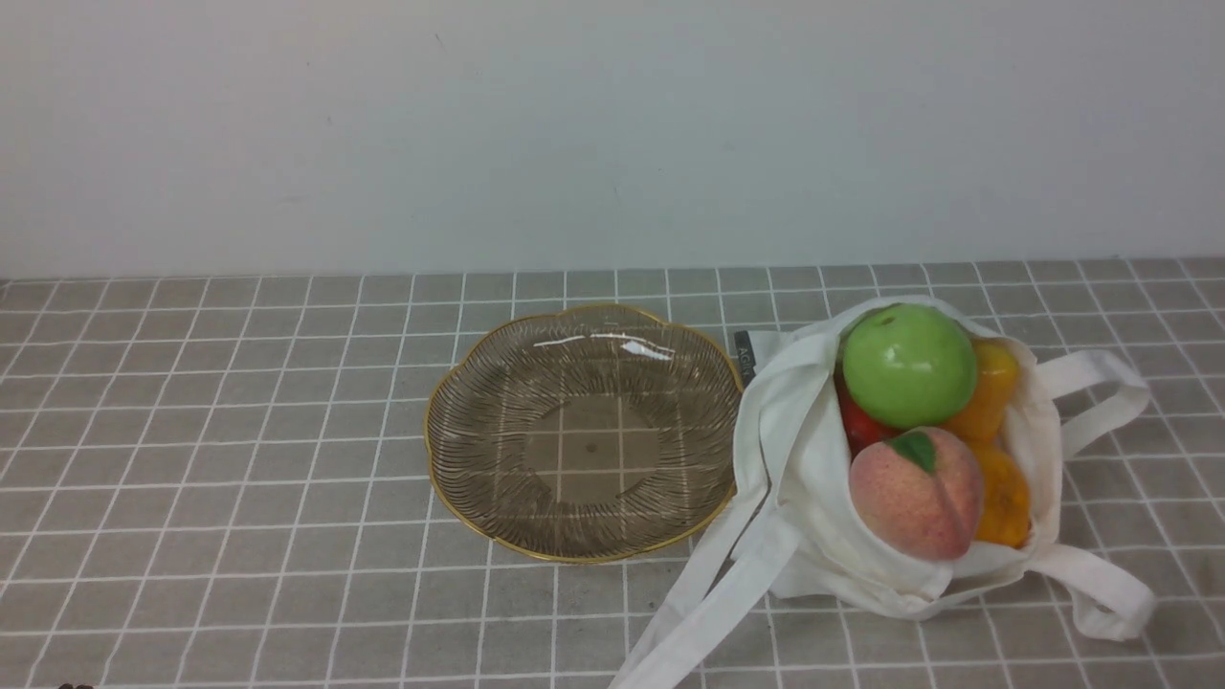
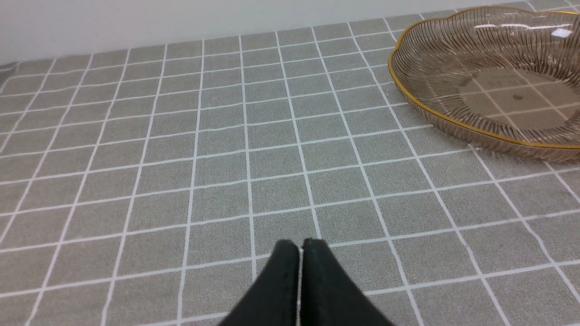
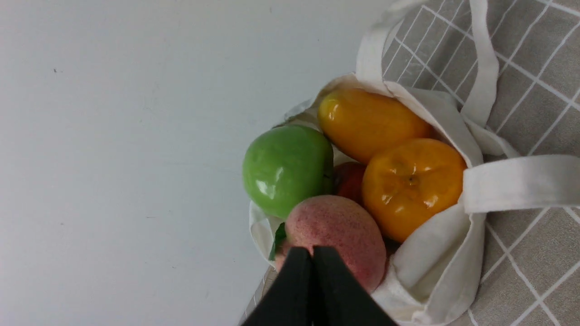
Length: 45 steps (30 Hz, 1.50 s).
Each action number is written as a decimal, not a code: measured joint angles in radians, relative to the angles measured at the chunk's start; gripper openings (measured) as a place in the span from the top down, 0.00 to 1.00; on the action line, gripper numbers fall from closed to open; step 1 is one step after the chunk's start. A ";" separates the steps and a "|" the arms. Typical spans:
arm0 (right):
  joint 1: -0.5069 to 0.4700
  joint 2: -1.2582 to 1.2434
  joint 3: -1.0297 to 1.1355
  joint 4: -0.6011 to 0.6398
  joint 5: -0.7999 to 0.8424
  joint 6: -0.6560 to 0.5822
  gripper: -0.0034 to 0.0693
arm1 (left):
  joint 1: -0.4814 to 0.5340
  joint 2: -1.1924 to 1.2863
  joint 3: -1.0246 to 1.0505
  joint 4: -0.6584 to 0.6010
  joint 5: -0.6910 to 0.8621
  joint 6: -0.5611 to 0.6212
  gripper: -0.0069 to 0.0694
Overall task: Take the fruit out of the bag on the grey coffee tablecloth and place them on the plate.
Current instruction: 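Reach into the cloth bag and grasp the peach with the right gripper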
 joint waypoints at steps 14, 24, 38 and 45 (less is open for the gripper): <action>0.000 0.000 -0.144 -0.007 -0.065 -0.359 0.97 | 0.000 0.000 0.000 0.000 0.000 0.000 0.92; 0.000 0.483 -0.523 -0.252 0.276 -0.540 0.97 | 0.000 0.000 0.000 0.000 0.000 0.000 0.92; 0.193 1.073 -0.759 -0.081 0.485 -0.810 0.76 | 0.000 0.000 0.000 0.000 0.000 0.000 0.92; 0.274 1.239 -0.888 -0.271 0.516 -0.683 0.39 | 0.000 0.000 0.000 0.000 0.000 0.000 0.92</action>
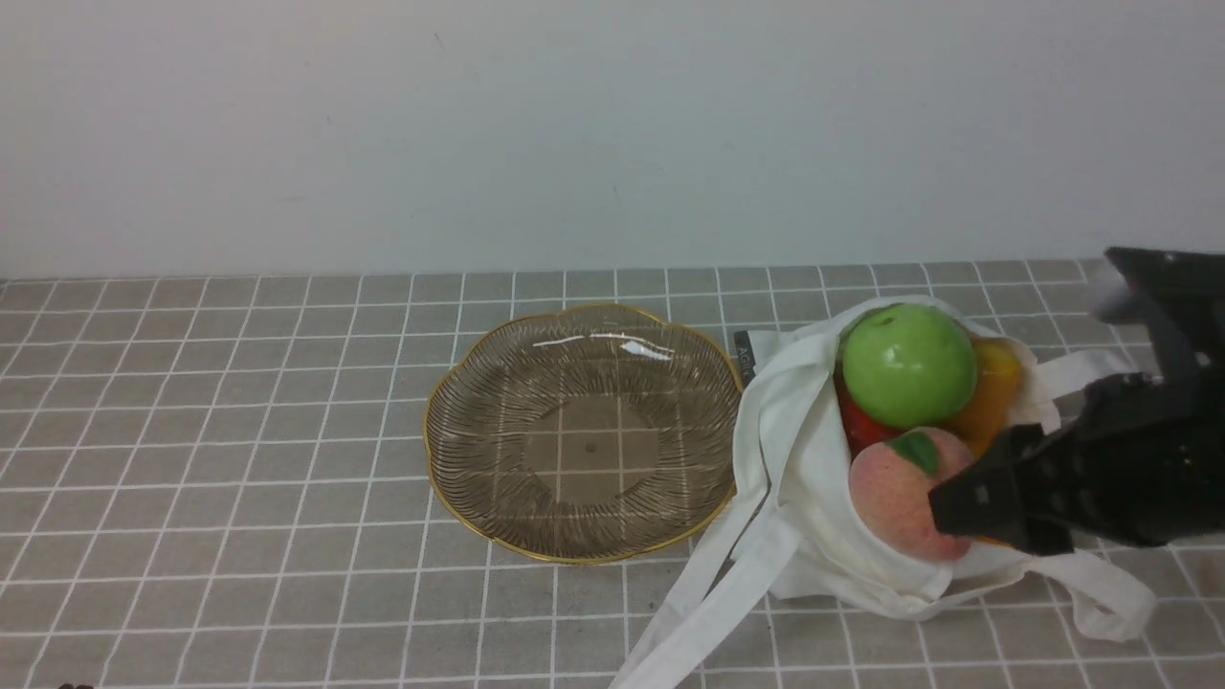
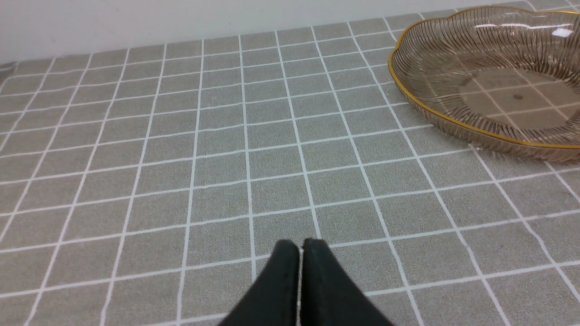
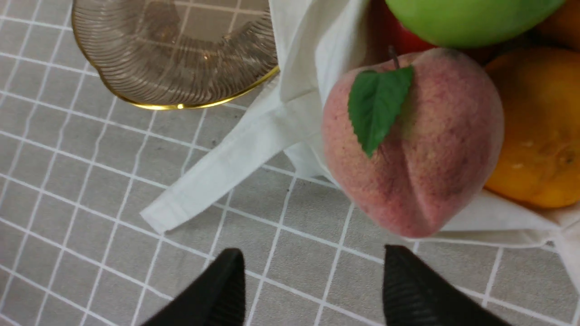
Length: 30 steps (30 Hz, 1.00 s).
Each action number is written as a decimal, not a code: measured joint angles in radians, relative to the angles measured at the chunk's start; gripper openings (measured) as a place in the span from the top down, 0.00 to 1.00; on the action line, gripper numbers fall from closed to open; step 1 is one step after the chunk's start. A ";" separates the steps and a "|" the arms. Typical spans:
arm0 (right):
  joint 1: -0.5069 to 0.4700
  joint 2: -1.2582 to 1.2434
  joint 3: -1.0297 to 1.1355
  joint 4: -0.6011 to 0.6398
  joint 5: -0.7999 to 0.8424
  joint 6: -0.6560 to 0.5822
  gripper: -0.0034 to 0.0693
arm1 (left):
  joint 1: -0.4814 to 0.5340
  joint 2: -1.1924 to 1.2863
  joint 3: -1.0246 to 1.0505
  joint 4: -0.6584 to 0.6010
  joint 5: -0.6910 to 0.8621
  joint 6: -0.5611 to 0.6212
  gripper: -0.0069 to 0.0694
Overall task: Take the fruit out of the bag on the grey coffee tablecloth and place them on the plate.
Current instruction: 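Reach into the cloth bag and grasp the peach with the right gripper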
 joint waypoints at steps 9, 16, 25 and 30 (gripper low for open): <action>0.011 0.180 -0.118 -0.108 0.014 0.053 0.02 | 0.000 0.000 0.000 0.000 0.000 0.000 0.92; 0.014 0.322 -0.122 -0.113 -0.079 0.054 0.00 | 0.000 0.000 0.000 0.000 0.000 0.000 0.92; 0.015 0.366 -0.129 -0.132 -0.110 0.054 0.04 | 0.000 0.000 0.000 0.000 0.000 0.000 0.92; 0.015 0.366 -0.129 -0.138 -0.098 0.054 0.12 | 0.000 0.000 0.000 0.000 0.000 0.000 0.92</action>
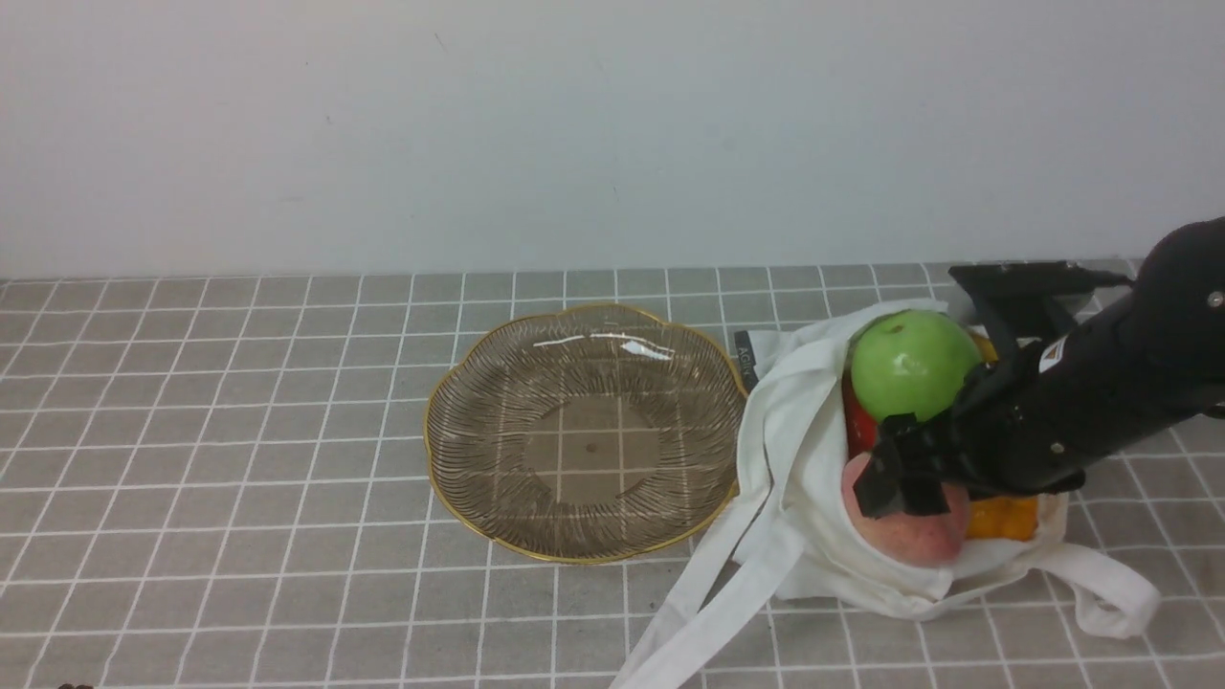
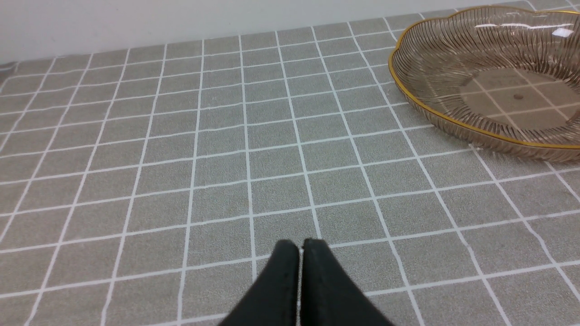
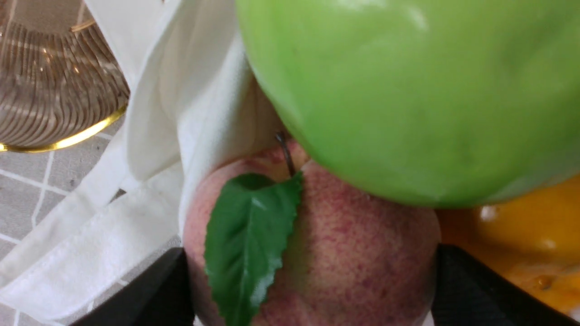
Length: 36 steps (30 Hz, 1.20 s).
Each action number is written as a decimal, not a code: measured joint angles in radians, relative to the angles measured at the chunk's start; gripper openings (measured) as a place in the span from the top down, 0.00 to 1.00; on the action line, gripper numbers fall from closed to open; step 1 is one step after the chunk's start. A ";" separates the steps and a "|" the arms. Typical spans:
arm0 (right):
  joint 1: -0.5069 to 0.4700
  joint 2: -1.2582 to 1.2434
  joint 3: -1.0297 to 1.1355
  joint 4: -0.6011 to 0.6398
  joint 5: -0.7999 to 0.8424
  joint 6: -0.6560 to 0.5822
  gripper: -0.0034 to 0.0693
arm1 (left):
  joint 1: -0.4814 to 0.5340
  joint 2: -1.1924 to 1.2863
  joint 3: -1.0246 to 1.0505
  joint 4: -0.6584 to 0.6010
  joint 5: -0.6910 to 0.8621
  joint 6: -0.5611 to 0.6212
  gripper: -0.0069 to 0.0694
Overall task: Take the fruit out of the bag on the grey coffee tablecloth and place them on the plate.
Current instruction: 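Reach into the cloth bag and grasp the peach with the right gripper, then place the peach onto the plate with the right gripper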
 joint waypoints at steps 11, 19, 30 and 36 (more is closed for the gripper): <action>0.000 -0.165 -0.067 -0.008 0.241 0.000 0.12 | 0.000 0.000 0.000 0.000 0.000 0.000 0.92; 0.001 -0.306 -0.221 0.153 0.347 -0.093 0.12 | 0.000 0.000 0.000 0.000 0.000 0.000 0.92; 0.156 0.023 -0.231 0.726 -0.037 -0.637 0.12 | 0.000 0.000 0.000 0.000 0.000 0.000 0.92; 0.168 0.238 -0.293 0.857 -0.194 -0.846 0.12 | 0.000 0.000 0.000 0.000 0.000 0.000 0.92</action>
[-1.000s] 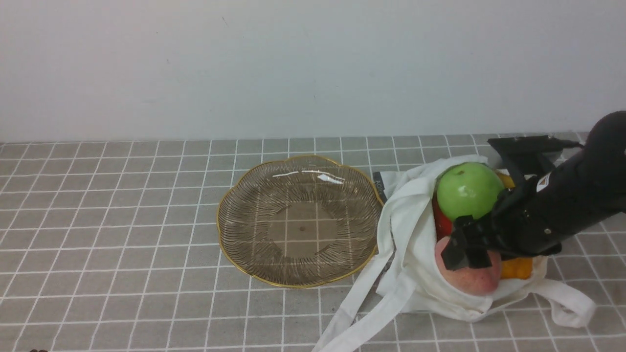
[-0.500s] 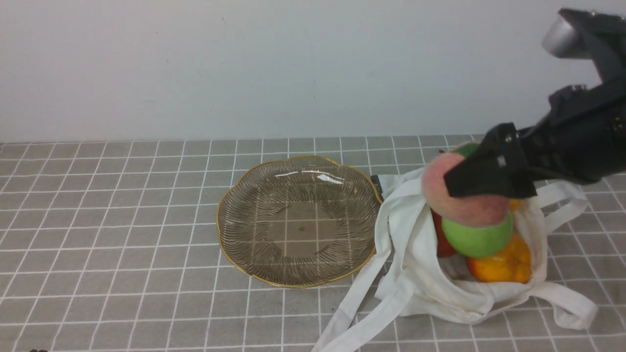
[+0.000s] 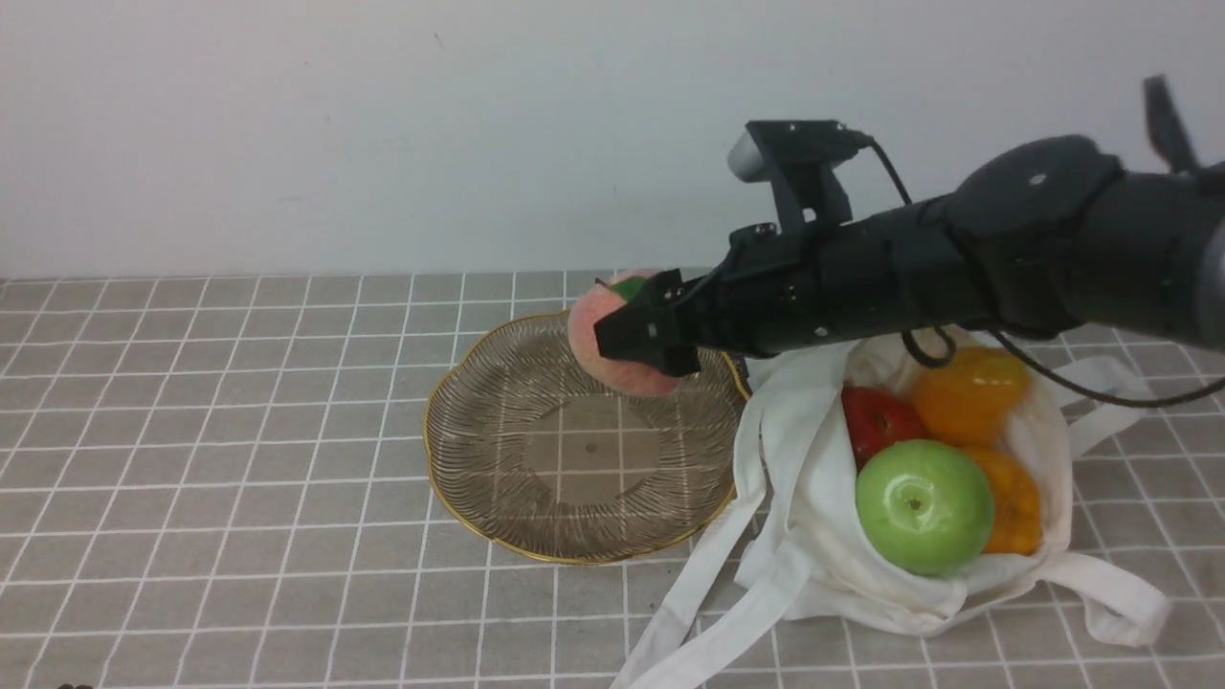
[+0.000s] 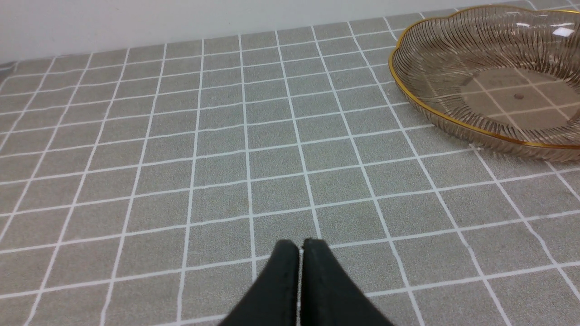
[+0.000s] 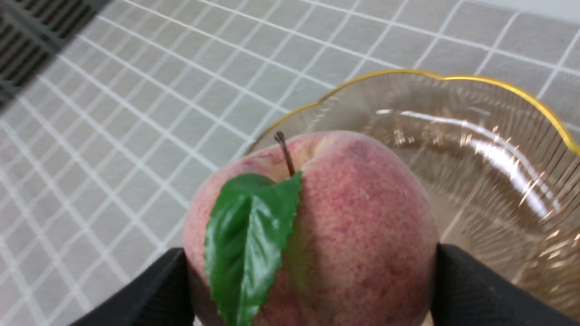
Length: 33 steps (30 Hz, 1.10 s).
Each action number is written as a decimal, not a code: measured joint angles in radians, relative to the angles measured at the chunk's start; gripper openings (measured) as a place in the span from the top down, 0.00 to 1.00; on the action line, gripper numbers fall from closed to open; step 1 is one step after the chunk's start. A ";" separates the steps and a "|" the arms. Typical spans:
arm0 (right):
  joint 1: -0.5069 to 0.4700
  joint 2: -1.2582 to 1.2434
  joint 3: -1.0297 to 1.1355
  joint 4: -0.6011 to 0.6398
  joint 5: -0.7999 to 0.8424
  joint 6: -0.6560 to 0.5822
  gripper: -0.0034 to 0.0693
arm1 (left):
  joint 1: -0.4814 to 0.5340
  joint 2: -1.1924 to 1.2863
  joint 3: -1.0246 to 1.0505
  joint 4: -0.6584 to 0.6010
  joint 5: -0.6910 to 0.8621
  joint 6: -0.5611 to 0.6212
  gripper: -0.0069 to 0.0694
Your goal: Take the fruit out of the bag on the grey coffee tablecloth and place them on the plate.
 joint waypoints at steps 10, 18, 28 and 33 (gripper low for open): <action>0.000 0.135 -0.117 -0.062 -0.012 -0.065 0.01 | 0.000 0.000 0.000 0.000 0.000 0.000 0.92; 0.000 0.135 -0.120 -0.210 -0.007 -0.012 0.00 | 0.000 0.000 0.000 0.000 0.000 0.000 0.92; -0.004 -0.070 -0.243 -0.585 0.407 0.346 0.21 | 0.000 0.000 0.000 0.000 0.000 0.000 0.92; -0.006 -0.271 -0.357 -0.839 0.650 0.690 0.62 | 0.000 0.000 0.000 0.000 0.000 0.000 0.92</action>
